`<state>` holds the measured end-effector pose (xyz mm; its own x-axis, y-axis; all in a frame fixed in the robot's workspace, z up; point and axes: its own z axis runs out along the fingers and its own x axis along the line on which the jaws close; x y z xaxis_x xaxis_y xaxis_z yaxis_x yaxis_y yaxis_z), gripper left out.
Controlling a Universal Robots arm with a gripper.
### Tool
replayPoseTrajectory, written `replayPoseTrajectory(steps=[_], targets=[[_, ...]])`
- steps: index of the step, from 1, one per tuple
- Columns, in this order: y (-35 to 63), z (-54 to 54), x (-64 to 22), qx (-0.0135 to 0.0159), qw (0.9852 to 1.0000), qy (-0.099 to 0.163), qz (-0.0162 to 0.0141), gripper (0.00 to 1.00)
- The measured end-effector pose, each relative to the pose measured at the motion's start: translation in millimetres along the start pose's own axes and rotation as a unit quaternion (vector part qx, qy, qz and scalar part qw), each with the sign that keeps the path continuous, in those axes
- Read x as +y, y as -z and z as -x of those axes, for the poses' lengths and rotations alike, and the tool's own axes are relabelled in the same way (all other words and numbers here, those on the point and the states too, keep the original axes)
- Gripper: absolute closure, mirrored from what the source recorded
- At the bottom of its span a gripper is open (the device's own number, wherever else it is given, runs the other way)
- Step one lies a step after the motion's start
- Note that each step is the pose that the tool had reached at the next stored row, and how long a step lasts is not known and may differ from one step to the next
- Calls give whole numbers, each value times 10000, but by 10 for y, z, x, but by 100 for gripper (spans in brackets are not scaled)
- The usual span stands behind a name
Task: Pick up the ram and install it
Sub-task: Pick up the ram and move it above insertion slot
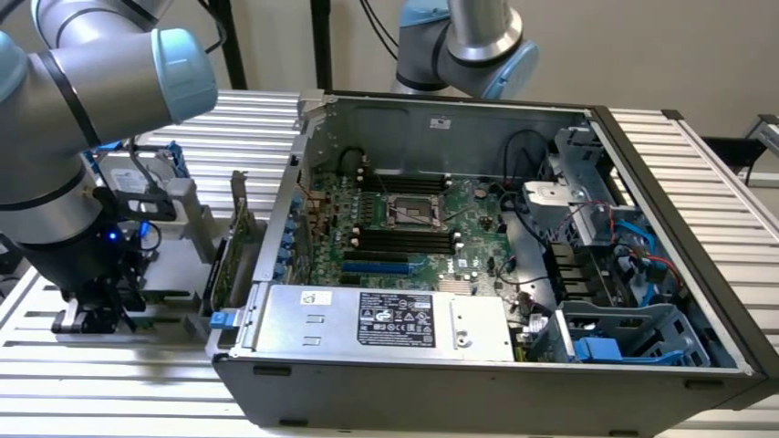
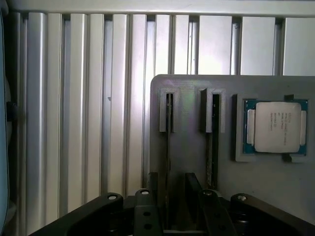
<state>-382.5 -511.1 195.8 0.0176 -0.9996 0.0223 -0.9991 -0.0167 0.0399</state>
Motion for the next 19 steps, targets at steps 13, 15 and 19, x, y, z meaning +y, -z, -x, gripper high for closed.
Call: replayPoseTrajectory(steps=[13,15,19], targets=[[-4,0,-1,-5,10000,5,-1,81],[-4,0,-1,-5,10000,5,-1,87],[-4,1,-1,-12,10000,6,-1,87]])
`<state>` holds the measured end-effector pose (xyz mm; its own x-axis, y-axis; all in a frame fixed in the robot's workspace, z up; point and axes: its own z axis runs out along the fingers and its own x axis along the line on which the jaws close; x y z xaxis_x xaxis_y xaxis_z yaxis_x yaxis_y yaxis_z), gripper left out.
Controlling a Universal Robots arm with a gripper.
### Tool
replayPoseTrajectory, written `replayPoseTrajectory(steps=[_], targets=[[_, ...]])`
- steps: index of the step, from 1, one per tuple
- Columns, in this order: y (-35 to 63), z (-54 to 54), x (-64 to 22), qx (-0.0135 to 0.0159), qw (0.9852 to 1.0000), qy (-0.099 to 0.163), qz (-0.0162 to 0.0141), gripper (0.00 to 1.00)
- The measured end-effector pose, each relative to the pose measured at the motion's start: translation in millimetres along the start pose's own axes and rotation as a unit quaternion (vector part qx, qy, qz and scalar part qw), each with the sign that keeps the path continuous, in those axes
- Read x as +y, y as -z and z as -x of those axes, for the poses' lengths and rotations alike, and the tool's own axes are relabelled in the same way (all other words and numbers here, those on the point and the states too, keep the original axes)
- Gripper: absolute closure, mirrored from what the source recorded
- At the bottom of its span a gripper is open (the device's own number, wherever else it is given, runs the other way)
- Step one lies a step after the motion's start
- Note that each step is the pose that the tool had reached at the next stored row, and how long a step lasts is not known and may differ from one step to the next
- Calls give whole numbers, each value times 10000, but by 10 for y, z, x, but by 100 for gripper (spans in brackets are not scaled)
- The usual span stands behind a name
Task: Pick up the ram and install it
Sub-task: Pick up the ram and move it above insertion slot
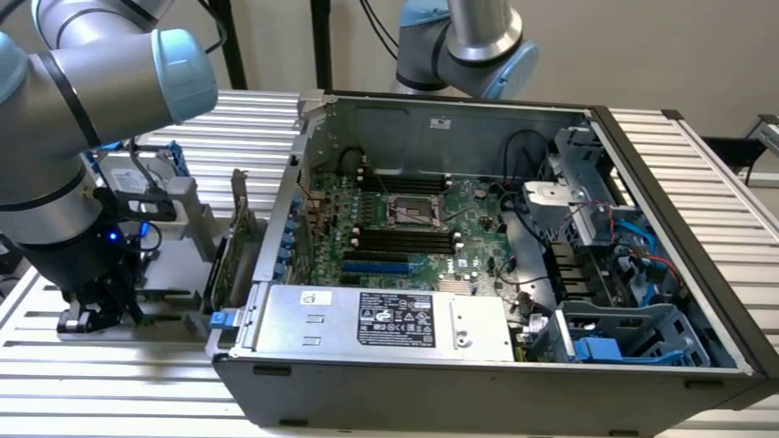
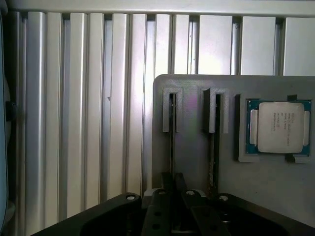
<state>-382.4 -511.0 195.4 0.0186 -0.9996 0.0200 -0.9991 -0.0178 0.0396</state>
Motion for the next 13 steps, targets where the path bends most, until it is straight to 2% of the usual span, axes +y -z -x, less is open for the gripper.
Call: replayPoseTrajectory(steps=[8,13], targets=[[21,-1,1,-38,10000,1,-1,87],[119,-3,5,-55,10000,2,-1,87]])
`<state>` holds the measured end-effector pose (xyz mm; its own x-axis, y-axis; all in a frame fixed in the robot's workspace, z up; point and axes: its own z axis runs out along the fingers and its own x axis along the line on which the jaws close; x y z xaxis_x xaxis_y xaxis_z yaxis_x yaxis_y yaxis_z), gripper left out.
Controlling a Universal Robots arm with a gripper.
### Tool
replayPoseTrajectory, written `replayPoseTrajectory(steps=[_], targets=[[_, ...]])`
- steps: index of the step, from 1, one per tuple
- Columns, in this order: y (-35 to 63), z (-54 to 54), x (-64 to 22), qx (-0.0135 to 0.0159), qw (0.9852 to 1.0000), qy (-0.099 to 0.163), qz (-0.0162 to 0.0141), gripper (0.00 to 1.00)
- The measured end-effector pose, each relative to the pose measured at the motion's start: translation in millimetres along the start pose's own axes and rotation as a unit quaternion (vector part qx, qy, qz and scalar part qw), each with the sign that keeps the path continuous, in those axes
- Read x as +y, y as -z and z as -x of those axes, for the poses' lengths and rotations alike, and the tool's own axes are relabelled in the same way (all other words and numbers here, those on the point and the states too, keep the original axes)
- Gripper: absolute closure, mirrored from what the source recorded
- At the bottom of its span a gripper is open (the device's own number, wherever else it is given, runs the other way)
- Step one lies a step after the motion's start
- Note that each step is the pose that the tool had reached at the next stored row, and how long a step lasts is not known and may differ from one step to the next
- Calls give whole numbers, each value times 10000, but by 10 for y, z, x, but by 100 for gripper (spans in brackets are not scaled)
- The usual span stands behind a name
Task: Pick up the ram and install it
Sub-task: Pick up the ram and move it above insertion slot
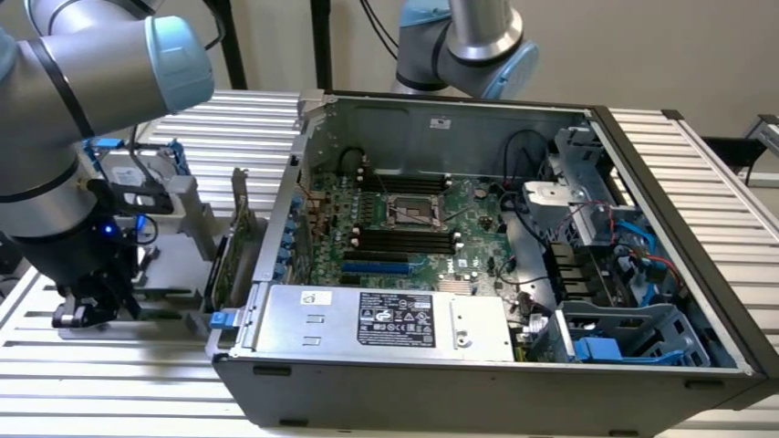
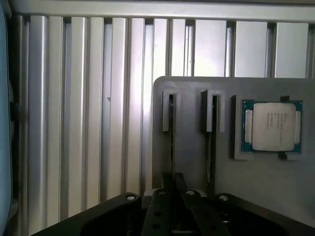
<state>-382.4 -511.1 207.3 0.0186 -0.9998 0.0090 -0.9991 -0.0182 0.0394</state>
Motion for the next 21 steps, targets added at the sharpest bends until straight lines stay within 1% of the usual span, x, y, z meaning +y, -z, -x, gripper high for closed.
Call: replayPoseTrajectory(steps=[8,13,17,21], targets=[[355,-3,11,-2,10000,0,0,87],[583,-6,-4,-2,10000,0,1,87],[768,-8,-37,-2,10000,0,3,87],[951,-12,-120,-2,10000,0,6,87]])
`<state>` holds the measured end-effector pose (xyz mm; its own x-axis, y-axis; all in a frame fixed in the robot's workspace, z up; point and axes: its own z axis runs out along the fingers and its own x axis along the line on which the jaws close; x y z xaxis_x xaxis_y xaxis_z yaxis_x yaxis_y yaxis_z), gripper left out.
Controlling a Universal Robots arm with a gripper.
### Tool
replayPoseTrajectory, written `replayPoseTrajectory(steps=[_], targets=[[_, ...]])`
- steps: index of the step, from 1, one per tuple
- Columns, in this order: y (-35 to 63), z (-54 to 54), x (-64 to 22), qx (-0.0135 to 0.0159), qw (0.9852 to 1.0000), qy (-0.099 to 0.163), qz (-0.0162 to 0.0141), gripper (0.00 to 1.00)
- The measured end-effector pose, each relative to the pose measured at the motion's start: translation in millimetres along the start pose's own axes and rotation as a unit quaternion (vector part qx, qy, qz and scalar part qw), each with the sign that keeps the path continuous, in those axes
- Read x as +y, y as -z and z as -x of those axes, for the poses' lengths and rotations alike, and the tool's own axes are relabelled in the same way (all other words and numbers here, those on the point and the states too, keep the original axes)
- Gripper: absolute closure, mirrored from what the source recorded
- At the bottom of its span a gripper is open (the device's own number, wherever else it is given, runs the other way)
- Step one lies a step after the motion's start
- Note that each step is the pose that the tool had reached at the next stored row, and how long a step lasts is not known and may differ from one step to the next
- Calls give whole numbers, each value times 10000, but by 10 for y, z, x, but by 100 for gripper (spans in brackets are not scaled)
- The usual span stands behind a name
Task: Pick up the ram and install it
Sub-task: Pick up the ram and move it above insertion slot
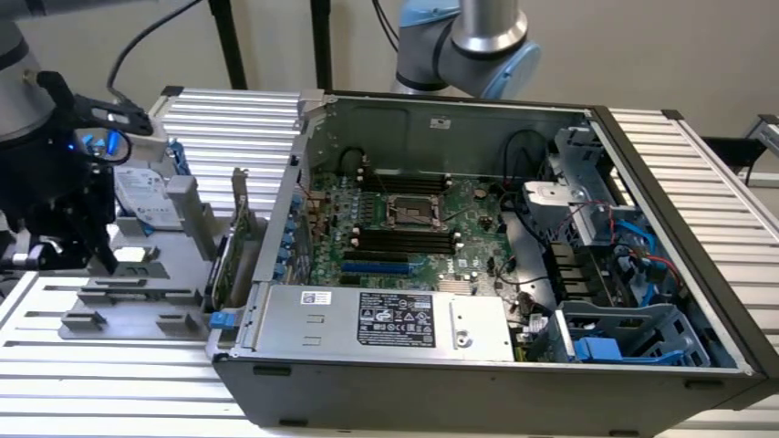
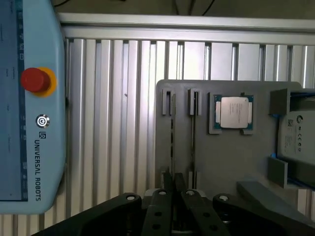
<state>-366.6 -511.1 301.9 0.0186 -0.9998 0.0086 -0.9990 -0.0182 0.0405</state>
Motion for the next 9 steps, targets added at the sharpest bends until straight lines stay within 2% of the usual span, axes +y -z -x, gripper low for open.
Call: replayPoseTrajectory(steps=[5,9], targets=[[234,-5,-164,-1,10000,0,3,87],[425,-10,-333,-1,10000,0,8,87]])
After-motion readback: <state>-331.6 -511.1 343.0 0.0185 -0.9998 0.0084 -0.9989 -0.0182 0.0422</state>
